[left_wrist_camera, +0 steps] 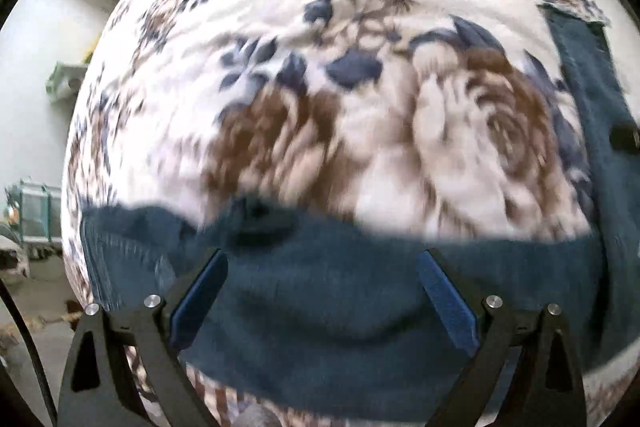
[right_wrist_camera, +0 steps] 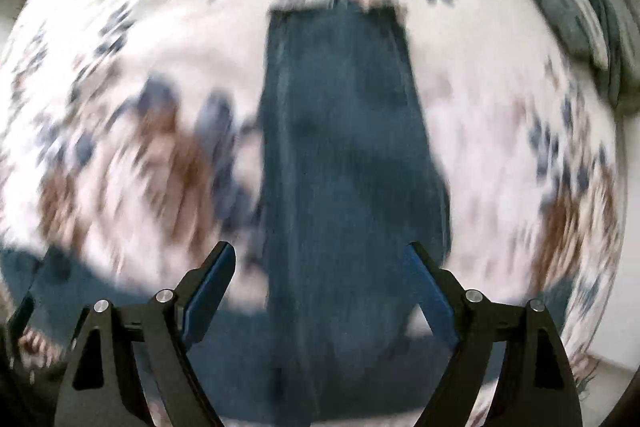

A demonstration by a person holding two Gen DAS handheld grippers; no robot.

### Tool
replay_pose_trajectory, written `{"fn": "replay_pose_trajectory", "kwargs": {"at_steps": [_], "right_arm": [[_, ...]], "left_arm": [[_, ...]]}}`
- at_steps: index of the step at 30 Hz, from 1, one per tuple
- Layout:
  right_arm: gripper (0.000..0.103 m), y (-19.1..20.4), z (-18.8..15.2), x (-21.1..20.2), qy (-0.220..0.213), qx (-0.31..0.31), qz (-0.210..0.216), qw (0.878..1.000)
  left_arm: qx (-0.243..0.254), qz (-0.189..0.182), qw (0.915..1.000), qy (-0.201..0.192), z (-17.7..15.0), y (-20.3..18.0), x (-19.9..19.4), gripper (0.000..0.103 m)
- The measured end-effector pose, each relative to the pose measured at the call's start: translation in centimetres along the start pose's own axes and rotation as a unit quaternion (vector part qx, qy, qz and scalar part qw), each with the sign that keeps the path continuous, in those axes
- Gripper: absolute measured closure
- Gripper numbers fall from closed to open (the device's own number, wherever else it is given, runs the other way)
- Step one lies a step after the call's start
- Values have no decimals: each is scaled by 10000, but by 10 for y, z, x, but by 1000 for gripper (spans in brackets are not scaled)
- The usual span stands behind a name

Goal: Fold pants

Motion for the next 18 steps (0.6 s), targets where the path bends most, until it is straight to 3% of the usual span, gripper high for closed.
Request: {"fn": "replay_pose_trajectory", "kwargs": {"at_steps": [4,6,9,10,11,14,16,18], "right_arm": [[15,15,50,38,-157,-458,-381,9981],[16,22,58,56,-58,-816,-629,9947],[36,23,58,66,-120,-1086,-696,9916],[63,18,58,60,-257,-1065,-728,9913],[88,11,55,52,-381,-949,-791,9916],[91,-38,45,13,-704,140,-556,9959],[93,-89,25,-22,-869,1080,-497,9891],[93,-151,-13,-55,-925,1944,-649,9744]], "left_arm": [[45,29,10000,61,17,-11,14,5],[67,27,9999,86,20,-16,16,5],[63,-82,9998,142,19,-25,13,5],[73,-146,9998,148,18,-27,8,5],[81,-188,9997,156,16,-31,4,5],[102,-423,9990,140,10,-42,-14,5],[72,-645,9978,134,6,-52,-27,5],[67,-788,9967,167,1,-62,-36,5]]}}
Point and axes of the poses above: each gripper's, at about its wrist camera, not at the fingertips, and x roughly the way its jaws point, y to its left, z to its top, the point moved 9 cm from there along x, roughly the way its jaws point, and after that the axes turned 14 degrees about -y, right-handed, at the moved point
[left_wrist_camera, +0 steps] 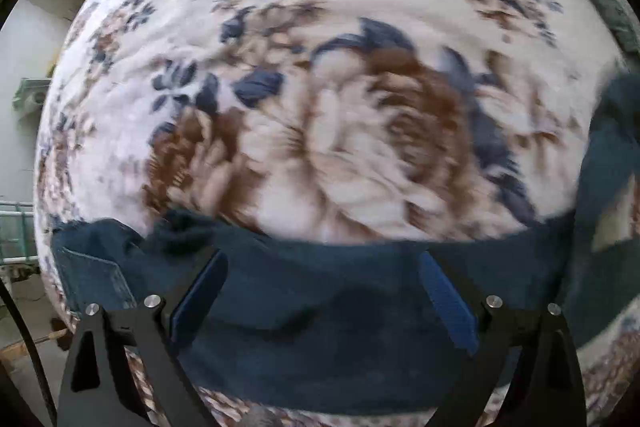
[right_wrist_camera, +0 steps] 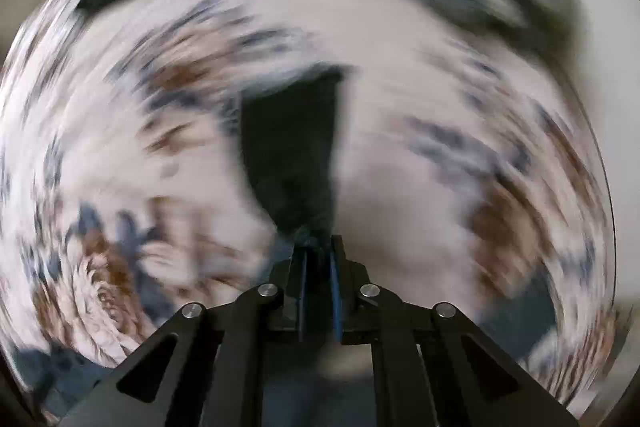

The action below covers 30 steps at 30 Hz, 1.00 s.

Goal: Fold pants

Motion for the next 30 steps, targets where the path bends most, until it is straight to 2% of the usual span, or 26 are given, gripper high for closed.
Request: {"fn": "replay_pose_trajectory", "kwargs": {"at_steps": [4,7,9,10,11,12,14,16,20,22,25,26,27,30], "right_arm": [[93,-128,-44,-24,222,1319,-530,9896],[90,-201,-85,-13,609,1916,-906,9754],[82,-227,-110,6,913,2213,-1136,9642],[78,-237,-121,12,1084,2470,-1107,9566],[71,-244,-127,13,1069,2839,-929,9483],[65,-249,-129,9,943,3190,-706,9404],[47,-253,-130,-2,718,3539,-349,9319],[44,-245,-131,-6,669,3695,77,9268],[44,-223,-148,5,1007,3944,446,9123],[44,-214,-157,14,1023,4060,648,9058],[44,-210,-163,16,969,3875,270,9163],[44,-209,-161,11,847,3920,190,9159],[44,-205,-159,6,741,3993,253,9134],[44,-196,-156,-11,492,3910,202,9189]], "left_arm": [[-7,-283,9996,80,-13,-31,-8,5],[105,-426,9988,219,-23,-55,-4,5],[245,-468,9984,197,-26,-70,-4,5],[335,-478,9981,179,-27,-77,-4,5],[391,-490,9979,165,-28,-82,-5,5],[452,-517,9975,144,-28,-87,-6,5],[526,-532,9971,116,-29,-93,-9,5],[584,-546,9967,112,-30,-98,-10,5],[641,-554,9963,140,-34,-101,-12,5],[677,-533,9962,127,-36,-101,-12,5],[701,-476,9963,148,-44,-107,-12,5],[686,-479,9964,149,-51,-102,-12,5],[659,-467,9966,158,-52,-101,-12,5],[584,-424,9972,177,-54,-94,-9,5]]}}
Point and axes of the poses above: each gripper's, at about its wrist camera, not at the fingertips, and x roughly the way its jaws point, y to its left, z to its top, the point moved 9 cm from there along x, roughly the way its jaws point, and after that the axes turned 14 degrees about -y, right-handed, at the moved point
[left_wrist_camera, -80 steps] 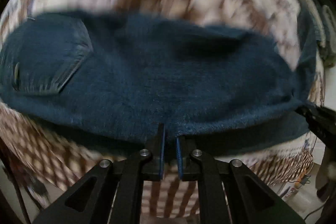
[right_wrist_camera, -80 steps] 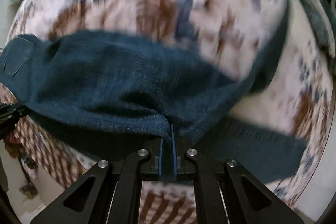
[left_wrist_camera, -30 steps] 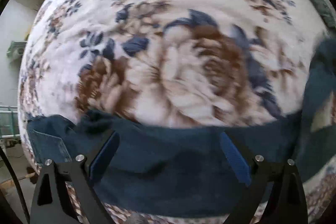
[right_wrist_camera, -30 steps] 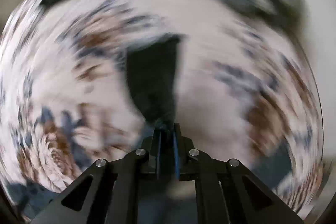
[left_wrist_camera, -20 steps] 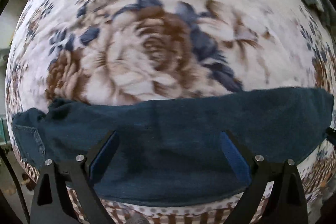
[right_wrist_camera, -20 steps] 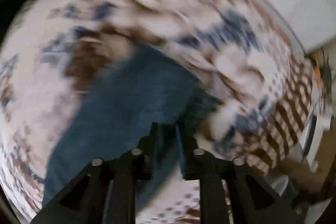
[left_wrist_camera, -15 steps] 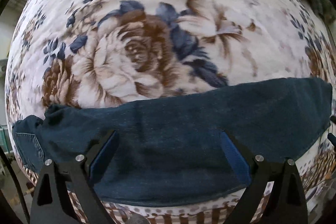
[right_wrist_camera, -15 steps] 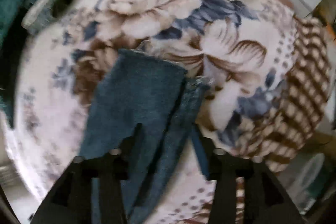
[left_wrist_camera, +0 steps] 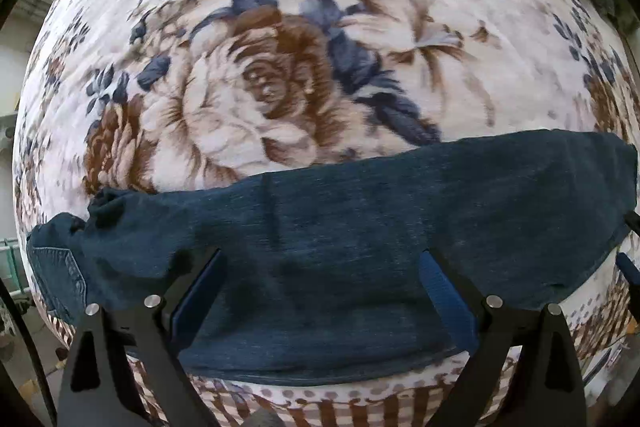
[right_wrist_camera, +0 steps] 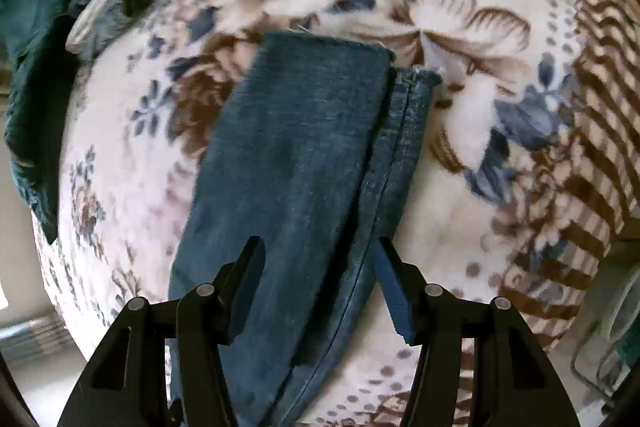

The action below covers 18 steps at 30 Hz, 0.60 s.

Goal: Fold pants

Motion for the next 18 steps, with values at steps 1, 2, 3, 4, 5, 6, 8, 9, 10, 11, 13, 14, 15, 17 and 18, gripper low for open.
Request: {"fn": "replay_pose_trajectory", "kwargs": {"at_steps": [1,2,3,4,5,6,8,9,10,11,13,14,15,17,18], "right_arm": [[44,5,-5,-6,-108,-181,-5,9998],[44,9,-10,-6,-139,-314,-22,9994],[44,13,-16,-4,-110,-416,42,9991],[44,18,-25,4,67,-449,216,9987],[44,18,-33,13,263,-449,262,9983],[44,15,-39,24,468,-331,285,9979],[47,13,-47,43,725,82,406,9965],[51,11,-46,47,669,342,427,9963],[70,12,-43,48,575,506,492,9958],[97,14,-40,48,470,533,475,9963],[96,19,-34,38,210,404,419,9981],[96,22,-31,29,79,246,353,9990],[96,26,-29,20,-66,48,302,9995],[96,29,-28,4,-224,-240,168,9993],[96,28,-27,-3,-291,-261,118,9992]], "left_arm": [[-38,10,10000,13,-1,2,2,5],[-71,14,10000,29,-2,4,3,5],[-101,10,9999,54,-3,4,5,5],[-117,5,9999,69,-3,9,5,5],[-133,17,9999,76,-4,13,5,5],[-140,34,9999,80,-5,15,5,5],[-162,50,9998,101,-5,23,4,5],[-176,58,9998,113,-7,25,4,5],[-189,58,9997,118,-9,29,4,5],[-203,62,9997,119,-11,37,6,5],[-266,58,9996,126,-16,45,4,5],[-293,31,9995,141,-19,46,3,5],[-306,-11,9994,171,-22,48,3,5],[-255,-50,9995,206,-28,48,2,5],[-192,-56,9996,211,-32,46,1,5]]}}
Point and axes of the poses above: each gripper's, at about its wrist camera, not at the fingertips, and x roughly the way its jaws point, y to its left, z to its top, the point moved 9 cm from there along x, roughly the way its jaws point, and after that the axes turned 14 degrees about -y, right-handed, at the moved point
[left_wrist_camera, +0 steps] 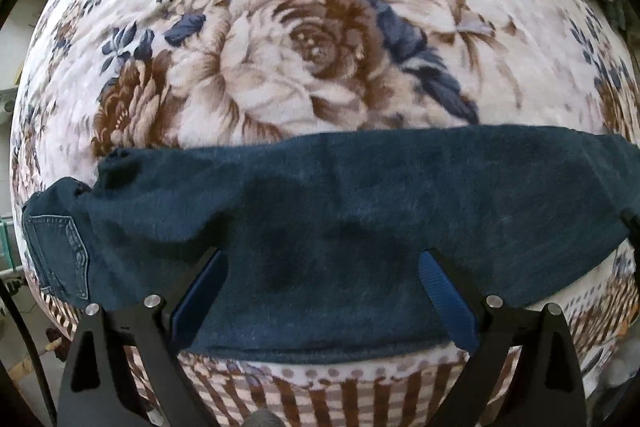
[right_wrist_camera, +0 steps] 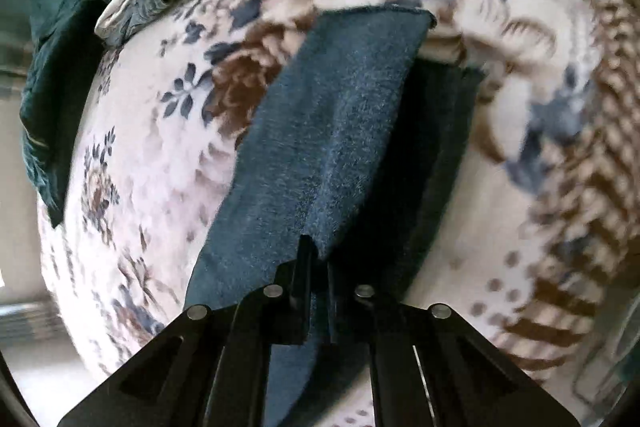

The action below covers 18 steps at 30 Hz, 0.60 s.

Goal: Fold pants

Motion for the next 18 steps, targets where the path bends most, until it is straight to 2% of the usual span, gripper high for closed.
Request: {"fn": "replay_pose_trajectory", "kwargs": {"at_steps": [3,6,8,9,12,13,14,16,18], "right_arm": [[96,-14,-3,5,229,-294,-249,9990],[91,-35,-13,31,931,-159,-383,9948],[87,-36,-10,33,1054,5,-313,9939],[85,-34,-7,27,1056,-108,-355,9937],[68,-19,-6,1,852,-696,-351,9933],[58,-11,-11,-10,801,-918,-323,9920],[52,-1,-20,-22,786,-1135,-251,9901],[51,19,-48,-37,939,-1394,-60,9857],[51,38,-92,-46,1316,-1492,161,9799]], "left_arm": [[131,-10,9999,12,-10,-5,-1,5],[207,-17,9998,61,-23,-8,1,5],[148,-29,9999,72,-28,-5,2,5],[84,-18,10000,19,-33,-2,1,5],[-180,53,9997,-172,-41,20,-5,5],[-327,92,9992,-226,-44,31,-7,5],[-458,103,9986,-258,-47,48,-6,5],[-806,116,9963,-288,-55,80,-7,5],[-1089,193,9935,-277,-66,119,-9,5]]}}
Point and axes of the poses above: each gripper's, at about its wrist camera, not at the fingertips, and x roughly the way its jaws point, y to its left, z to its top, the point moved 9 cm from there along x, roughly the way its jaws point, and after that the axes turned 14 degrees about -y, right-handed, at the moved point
